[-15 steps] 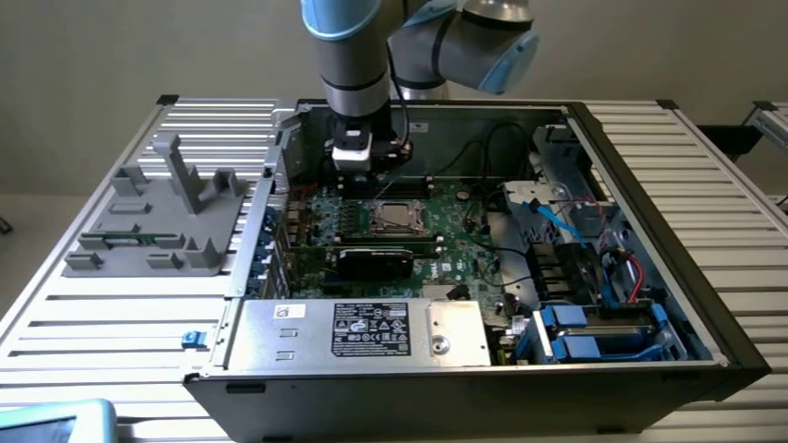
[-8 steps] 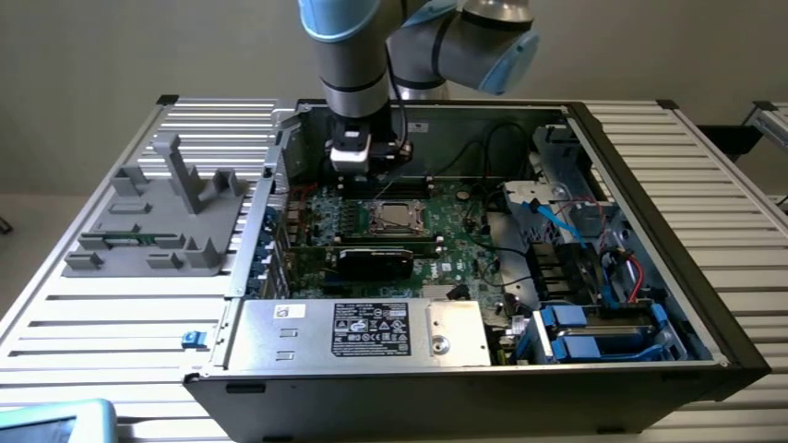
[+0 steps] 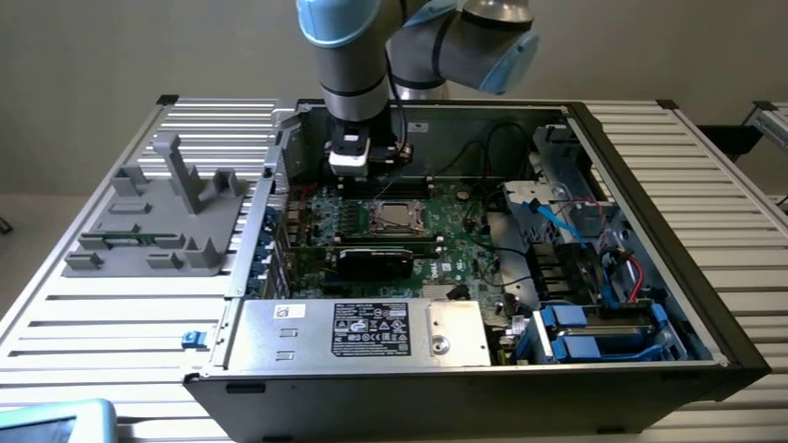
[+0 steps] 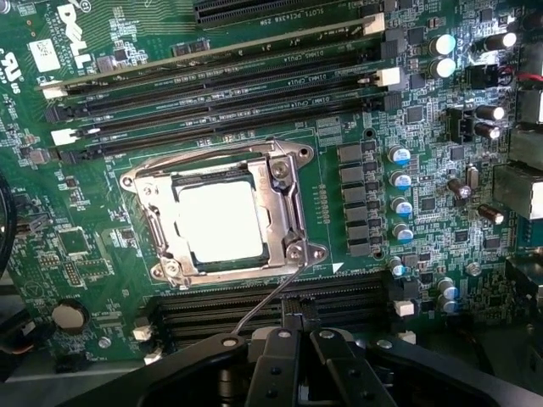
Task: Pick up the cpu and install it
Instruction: 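Install the first cpu locking lever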
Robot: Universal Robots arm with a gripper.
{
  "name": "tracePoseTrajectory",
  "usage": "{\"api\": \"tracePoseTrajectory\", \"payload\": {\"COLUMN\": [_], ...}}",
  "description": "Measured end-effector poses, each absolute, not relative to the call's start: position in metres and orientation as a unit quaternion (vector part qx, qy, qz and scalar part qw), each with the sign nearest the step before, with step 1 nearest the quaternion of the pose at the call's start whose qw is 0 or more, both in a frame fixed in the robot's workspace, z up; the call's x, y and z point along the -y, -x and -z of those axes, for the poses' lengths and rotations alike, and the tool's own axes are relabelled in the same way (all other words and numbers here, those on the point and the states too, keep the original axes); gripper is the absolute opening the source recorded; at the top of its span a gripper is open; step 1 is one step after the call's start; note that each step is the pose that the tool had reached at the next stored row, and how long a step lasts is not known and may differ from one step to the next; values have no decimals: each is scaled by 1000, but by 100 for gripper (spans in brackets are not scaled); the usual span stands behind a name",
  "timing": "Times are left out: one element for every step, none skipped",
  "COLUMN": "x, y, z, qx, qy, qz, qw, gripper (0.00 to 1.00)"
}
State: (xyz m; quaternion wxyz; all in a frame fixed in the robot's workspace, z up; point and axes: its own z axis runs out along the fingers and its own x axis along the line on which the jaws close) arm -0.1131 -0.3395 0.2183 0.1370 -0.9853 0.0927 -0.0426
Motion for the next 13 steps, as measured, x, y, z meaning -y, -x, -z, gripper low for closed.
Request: {"api": "tracePoseTrajectory", "payload": {"x": [340, 340, 340, 341, 341, 341, 342, 342, 342, 342, 342, 342, 342], "y": [114, 114, 115, 116, 116, 116, 116, 116, 116, 116, 116, 116, 116], "z": [-217, -216, -215, -214, -213, -213, -212, -212, -212, -212, -212, -212, -212], "qx": [-93, -93, -94, -94, -95, -95, -95, -96, -96, -96, -96, -96, -96], "qy": [985, 985, 985, 985, 984, 984, 983, 983, 983, 983, 983, 983, 983], "qz": [43, 43, 43, 42, 42, 42, 42, 42, 42, 42, 42, 42, 42], "qw": [138, 138, 139, 141, 143, 146, 148, 150, 151, 151, 150, 150, 150], "gripper": [11, 11, 11, 11, 11, 11, 11, 11, 11, 11, 11, 11, 11]}}
